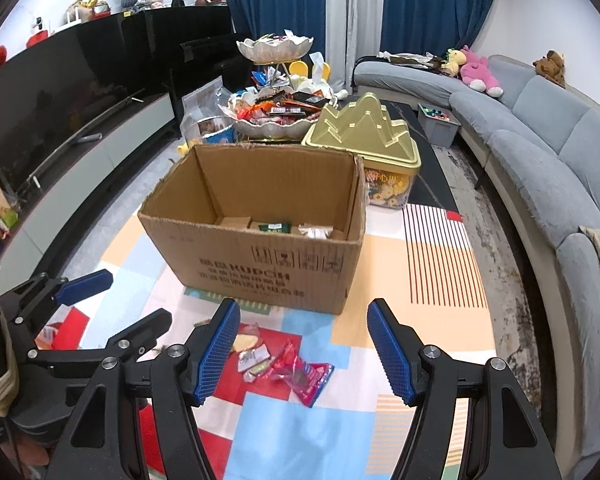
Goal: Organize snacks
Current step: 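Withdraw both open grippers from the box back toward the snack pile, then grasp the light-green wrapped candy with the left gripper while the right gripper grasps the pink candy packet, then lift both held candies and carry them over the open box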
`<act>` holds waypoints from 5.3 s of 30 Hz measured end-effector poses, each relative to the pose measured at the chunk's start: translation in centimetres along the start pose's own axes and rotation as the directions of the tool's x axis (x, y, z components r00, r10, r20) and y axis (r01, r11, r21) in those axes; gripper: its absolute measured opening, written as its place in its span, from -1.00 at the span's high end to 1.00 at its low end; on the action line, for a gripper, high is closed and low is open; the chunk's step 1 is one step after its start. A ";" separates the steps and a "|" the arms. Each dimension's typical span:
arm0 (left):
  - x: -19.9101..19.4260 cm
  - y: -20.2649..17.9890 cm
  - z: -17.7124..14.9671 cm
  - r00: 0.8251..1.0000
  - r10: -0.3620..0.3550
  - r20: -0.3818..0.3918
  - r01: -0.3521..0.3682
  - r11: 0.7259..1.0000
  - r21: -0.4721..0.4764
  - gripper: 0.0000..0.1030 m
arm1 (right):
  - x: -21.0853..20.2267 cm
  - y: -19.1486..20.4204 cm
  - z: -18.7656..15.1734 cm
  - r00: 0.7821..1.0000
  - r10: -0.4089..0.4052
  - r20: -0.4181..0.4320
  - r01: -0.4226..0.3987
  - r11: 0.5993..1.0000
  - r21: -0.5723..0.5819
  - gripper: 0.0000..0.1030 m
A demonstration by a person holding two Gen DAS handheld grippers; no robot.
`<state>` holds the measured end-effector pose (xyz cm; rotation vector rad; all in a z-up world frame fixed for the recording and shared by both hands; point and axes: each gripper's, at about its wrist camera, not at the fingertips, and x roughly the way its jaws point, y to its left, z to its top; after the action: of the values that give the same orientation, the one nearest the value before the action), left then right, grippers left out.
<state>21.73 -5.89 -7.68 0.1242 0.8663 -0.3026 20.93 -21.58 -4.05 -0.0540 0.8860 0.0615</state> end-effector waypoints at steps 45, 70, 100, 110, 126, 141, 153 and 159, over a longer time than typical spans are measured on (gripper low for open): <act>7.6 -2.7 -8.5 0.999 -0.046 0.016 0.044 0.990 0.134 -0.17 | 7.1 -0.6 -8.9 0.998 0.029 0.062 -0.022 0.994 -0.105 -0.30; 10.1 -1.2 -9.2 0.999 -0.043 -0.033 0.045 0.998 0.042 0.39 | 12.2 0.1 -9.8 0.995 0.094 -0.041 -0.100 0.979 -0.175 -0.01; 6.4 -1.8 -9.1 0.999 0.013 0.031 -0.015 0.997 0.076 0.55 | 9.4 -0.9 -9.6 0.997 0.080 -0.015 -0.081 0.993 -0.081 0.42; 2.9 -2.2 -9.1 0.995 0.026 0.091 -0.034 0.996 0.088 0.55 | 6.3 -1.1 -9.5 0.998 0.052 0.019 -0.051 0.997 -0.058 0.42; -2.1 -2.1 -7.9 0.987 0.079 0.139 -0.083 0.996 0.023 0.55 | 0.7 -1.2 -8.3 0.997 0.027 0.077 -0.028 1.000 0.012 0.42; -4.5 -0.8 -5.9 0.982 0.112 0.150 -0.103 0.992 -0.070 0.55 | -1.5 -0.7 -6.2 0.996 0.028 0.081 -0.030 0.999 0.028 0.42; -5.8 -0.4 -2.3 0.977 0.112 0.179 -0.096 0.991 -0.095 0.55 | -3.4 -0.6 -3.2 0.993 0.027 0.111 -0.030 0.999 0.025 0.41; -6.0 -0.2 -0.5 0.975 0.108 0.192 -0.092 0.991 -0.094 0.55 | -3.6 -0.8 -1.6 0.992 0.023 0.124 -0.027 0.999 0.029 0.41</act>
<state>17.66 -4.73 -3.42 0.0572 0.6727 -0.1796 17.50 -22.60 -2.23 -0.0101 0.7633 0.0735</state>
